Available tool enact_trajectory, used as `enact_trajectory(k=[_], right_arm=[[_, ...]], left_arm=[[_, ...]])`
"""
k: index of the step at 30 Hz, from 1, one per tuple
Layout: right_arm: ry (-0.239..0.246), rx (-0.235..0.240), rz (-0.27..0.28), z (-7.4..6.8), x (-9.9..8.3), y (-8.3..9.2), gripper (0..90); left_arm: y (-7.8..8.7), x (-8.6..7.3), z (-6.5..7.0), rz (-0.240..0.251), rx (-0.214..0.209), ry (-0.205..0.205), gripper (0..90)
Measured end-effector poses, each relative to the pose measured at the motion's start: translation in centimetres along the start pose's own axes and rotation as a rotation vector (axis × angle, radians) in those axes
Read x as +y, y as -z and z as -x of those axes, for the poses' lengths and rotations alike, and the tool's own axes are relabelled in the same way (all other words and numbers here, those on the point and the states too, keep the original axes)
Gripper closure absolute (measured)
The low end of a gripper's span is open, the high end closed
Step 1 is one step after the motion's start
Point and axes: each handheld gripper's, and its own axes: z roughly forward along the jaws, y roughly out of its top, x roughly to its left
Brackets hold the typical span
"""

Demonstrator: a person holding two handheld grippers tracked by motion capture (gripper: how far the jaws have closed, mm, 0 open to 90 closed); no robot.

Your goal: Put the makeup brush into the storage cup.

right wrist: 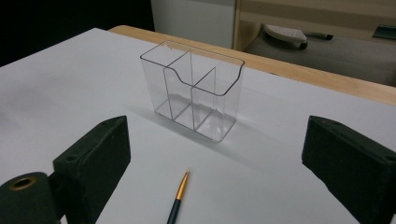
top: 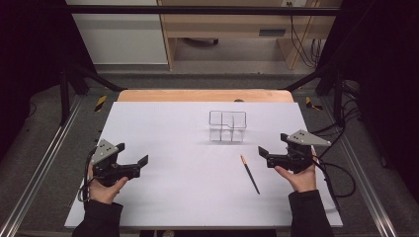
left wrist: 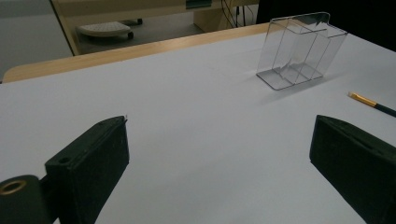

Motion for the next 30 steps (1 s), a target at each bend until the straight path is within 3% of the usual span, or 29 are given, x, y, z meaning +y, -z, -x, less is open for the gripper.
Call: enact_trajectory(k=[5,9,12,30], right_arm=[[-0.001,0.018,-0.024,-0.4,0.6,-0.2,8.8],[0.034,0.015,-0.058,-1.0,1.5,-0.6,8.8],[0.048,-0.004,-0.11,-1.6,2.1,-1.3,8.8],[0.09,-0.012,-0.334,-2.5,1.2,-4.0,9.3]], left_arm=[[-0.1,-0.3,0.0,-0.011,0.0,0.0,4.1],[-0.2,-0.3,0.2,-0.015,-0.002,-0.008,4.1],[-0.3,-0.4,0.2,-0.018,-0.002,-0.007,4.0],[-0.3,-0.4,0.4,-0.018,-0.004,-0.01,4.1]])
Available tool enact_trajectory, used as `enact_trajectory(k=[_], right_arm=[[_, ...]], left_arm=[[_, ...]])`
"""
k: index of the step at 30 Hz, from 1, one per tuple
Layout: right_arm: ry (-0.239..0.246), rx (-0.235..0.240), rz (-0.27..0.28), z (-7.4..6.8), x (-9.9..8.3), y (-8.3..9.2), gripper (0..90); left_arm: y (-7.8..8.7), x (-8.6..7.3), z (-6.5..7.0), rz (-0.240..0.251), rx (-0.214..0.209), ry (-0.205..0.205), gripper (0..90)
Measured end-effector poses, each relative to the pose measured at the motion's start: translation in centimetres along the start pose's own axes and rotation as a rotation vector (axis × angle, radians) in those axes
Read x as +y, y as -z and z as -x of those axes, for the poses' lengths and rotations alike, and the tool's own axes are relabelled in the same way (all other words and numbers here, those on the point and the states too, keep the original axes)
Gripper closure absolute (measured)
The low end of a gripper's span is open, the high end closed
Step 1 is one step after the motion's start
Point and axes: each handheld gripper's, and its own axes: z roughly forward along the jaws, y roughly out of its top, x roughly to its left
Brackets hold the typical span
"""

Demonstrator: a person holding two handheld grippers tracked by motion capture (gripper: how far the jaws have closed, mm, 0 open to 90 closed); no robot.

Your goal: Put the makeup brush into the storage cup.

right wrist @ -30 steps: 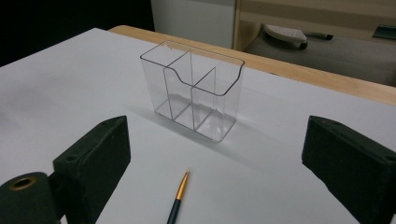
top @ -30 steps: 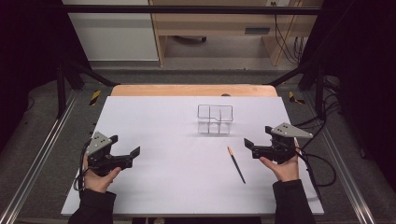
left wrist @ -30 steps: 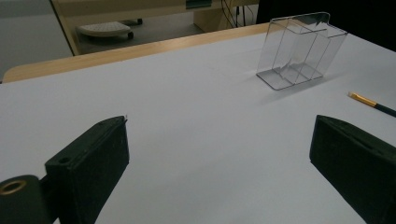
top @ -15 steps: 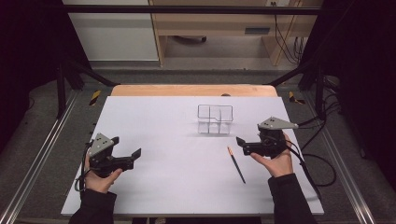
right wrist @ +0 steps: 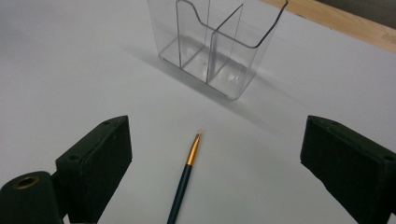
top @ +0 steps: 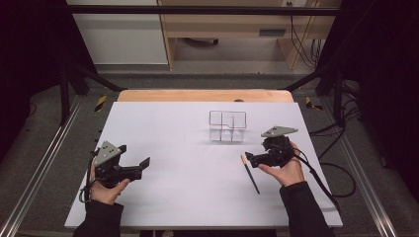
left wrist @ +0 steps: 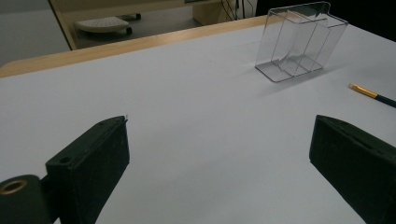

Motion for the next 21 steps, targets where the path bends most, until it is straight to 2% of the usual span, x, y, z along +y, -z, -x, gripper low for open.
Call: enact_trajectory(k=[8,21], right_arm=[[0.017,0.008,-0.066,-0.9,-0.3,-1.7,9.1],[0.041,0.023,-0.138,-1.8,-0.8,-3.6,10.8]], left_arm=[[-0.1,-0.1,0.0,-0.008,-0.001,-0.003,4.3],[-0.1,-0.1,0.1,-0.01,-0.002,-0.005,4.4]])
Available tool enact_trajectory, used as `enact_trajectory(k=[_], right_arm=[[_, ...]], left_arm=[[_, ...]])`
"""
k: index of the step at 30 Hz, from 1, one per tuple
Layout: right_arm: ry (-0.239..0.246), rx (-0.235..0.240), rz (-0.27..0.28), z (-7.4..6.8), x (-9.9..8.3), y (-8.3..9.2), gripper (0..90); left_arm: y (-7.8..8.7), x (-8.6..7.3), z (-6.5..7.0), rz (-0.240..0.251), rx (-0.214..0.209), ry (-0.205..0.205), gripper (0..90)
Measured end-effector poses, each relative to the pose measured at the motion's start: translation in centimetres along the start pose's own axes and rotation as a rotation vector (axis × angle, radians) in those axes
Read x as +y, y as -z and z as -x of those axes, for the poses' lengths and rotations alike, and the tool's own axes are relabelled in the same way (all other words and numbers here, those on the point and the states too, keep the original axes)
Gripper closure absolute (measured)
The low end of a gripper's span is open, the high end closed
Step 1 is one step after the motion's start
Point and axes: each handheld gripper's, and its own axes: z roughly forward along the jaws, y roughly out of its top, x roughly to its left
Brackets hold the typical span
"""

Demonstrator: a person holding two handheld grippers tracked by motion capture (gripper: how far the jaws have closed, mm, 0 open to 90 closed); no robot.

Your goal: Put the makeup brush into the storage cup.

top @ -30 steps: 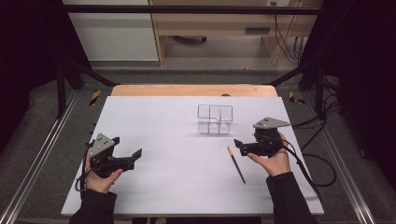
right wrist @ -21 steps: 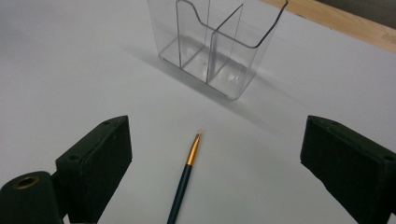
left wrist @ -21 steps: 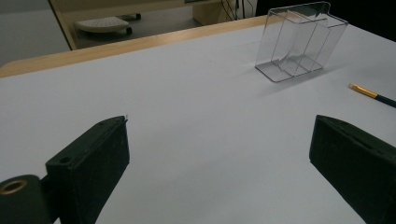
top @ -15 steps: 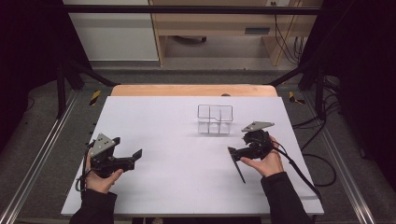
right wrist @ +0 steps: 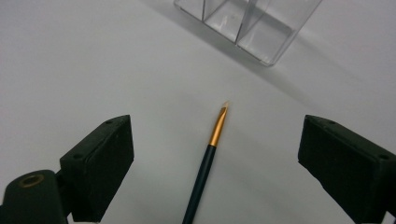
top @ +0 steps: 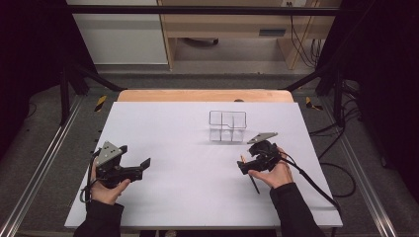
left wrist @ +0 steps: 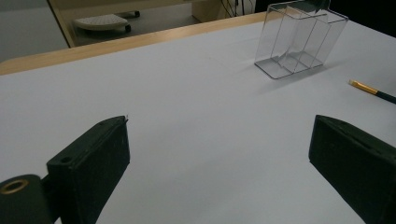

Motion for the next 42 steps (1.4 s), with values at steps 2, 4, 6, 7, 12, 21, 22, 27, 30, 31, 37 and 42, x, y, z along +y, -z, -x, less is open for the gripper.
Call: enact_trajectory(k=[2,4,6,7,12,21,22,27,30,31,37,42], right_arm=[[0.005,0.013,-0.006,-0.1,0.0,-0.3,11.5],[0.01,0.013,-0.025,-0.3,-0.1,-0.7,11.8],[0.017,0.008,-0.036,-0.3,-0.2,-0.9,12.3],[0.014,0.007,-0.042,-0.4,-0.2,-1.1,12.8],[0.002,0.016,-0.071,-0.5,-0.2,-1.7,14.4],[-0.025,0.021,-0.104,-0.1,-0.6,-2.5,19.8],[-0.027,0.014,-0.1,0.1,-0.7,-2.6,21.1],[-0.034,0.012,-0.121,0.2,-1.1,-3.1,27.1],[-0.029,0.002,-0.135,0.3,-1.3,-3.5,30.4],[-0.032,0.001,-0.135,0.4,-1.4,-3.6,31.6],[-0.032,0.007,-0.156,0.5,-1.6,-3.9,40.7],[-0.035,0.011,-0.174,0.4,-1.8,-4.1,50.3]], left_arm=[[0.0,0.0,0.0,0.001,-0.001,-0.001,4.4],[0.0,0.0,0.0,-0.003,-0.001,-0.002,4.4],[-0.1,0.0,0.1,-0.004,-0.002,-0.003,4.5],[-0.1,0.0,0.1,-0.006,-0.003,-0.004,4.5],[-0.1,0.0,0.0,-0.004,-0.003,-0.002,4.6],[-0.1,0.0,0.1,-0.002,-0.009,-0.002,4.8],[-0.1,0.0,0.1,-0.003,-0.009,-0.002,4.8],[-0.1,0.0,0.1,-0.003,-0.01,-0.002,4.9],[0.0,0.0,0.1,-0.002,-0.012,-0.001,4.9],[0.0,0.0,0.1,-0.001,-0.012,0.0,5.0],[-0.2,-0.1,0.2,-0.01,-0.015,-0.002,5.0],[-0.2,-0.1,0.2,-0.01,-0.017,-0.003,5.2]])
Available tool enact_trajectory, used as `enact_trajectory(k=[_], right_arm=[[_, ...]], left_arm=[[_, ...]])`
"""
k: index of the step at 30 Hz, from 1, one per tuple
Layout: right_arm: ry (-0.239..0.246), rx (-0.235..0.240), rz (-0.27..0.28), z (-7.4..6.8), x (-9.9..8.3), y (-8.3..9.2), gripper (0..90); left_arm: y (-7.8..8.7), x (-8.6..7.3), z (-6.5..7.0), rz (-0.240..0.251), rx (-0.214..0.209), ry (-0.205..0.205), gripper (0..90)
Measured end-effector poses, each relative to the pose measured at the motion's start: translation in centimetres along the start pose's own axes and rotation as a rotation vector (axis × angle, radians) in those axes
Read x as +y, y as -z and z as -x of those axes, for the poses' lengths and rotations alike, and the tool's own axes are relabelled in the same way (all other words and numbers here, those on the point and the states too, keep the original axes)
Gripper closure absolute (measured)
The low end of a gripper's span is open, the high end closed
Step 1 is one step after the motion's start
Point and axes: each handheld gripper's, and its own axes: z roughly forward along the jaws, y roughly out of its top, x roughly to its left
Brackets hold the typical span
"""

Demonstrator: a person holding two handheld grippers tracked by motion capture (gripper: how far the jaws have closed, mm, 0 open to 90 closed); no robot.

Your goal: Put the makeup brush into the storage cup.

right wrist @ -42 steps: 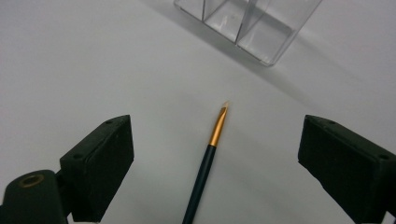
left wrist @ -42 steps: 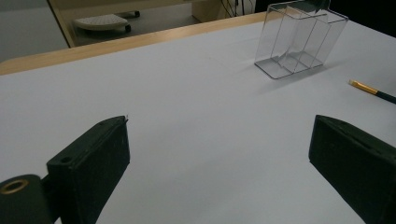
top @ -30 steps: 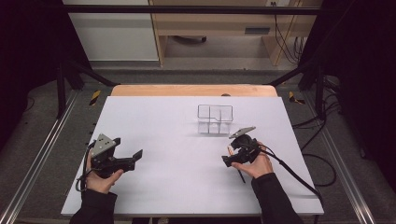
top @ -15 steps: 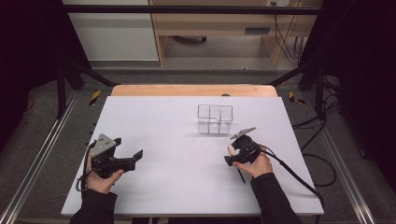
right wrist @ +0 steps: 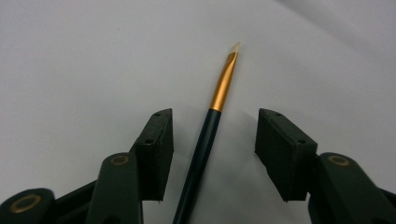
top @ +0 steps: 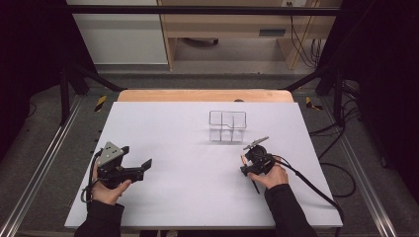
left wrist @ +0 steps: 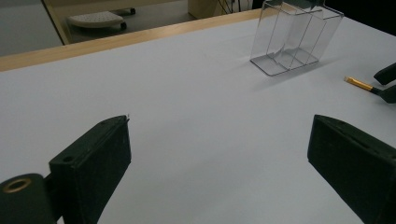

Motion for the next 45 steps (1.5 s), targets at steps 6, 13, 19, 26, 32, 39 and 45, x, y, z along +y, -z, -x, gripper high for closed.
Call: enact_trajectory(k=[6,13,19,26,32,39,45], right_arm=[[-0.01,0.012,0.001,-0.1,0.0,0.0,62.8],[-0.014,0.029,-0.004,-0.2,-0.1,0.1,73.7],[-0.013,0.034,-0.007,-0.2,-0.1,0.1,80.1],[0.0,0.043,-0.007,-0.2,-0.1,0.1,82.7],[0.023,0.036,0.02,-0.2,-0.1,0.4,70.0],[0.026,0.039,-0.025,0.2,0.7,1.8,66.6],[0.057,0.055,-0.105,0.1,1.6,1.6,67.4]], left_arm=[[0.0,0.0,-0.1,0.001,-0.001,0.003,5.4],[0.0,0.0,0.0,0.0,-0.004,0.004,5.6],[0.0,0.0,-0.1,0.0,-0.005,0.005,5.7],[0.0,0.0,0.0,-0.001,-0.009,0.004,5.9],[0.0,0.0,0.0,-0.001,-0.011,0.004,6.1],[-0.1,0.0,0.0,-0.005,-0.012,0.0,6.2],[0.0,0.0,0.0,-0.005,-0.013,-0.001,6.2]])
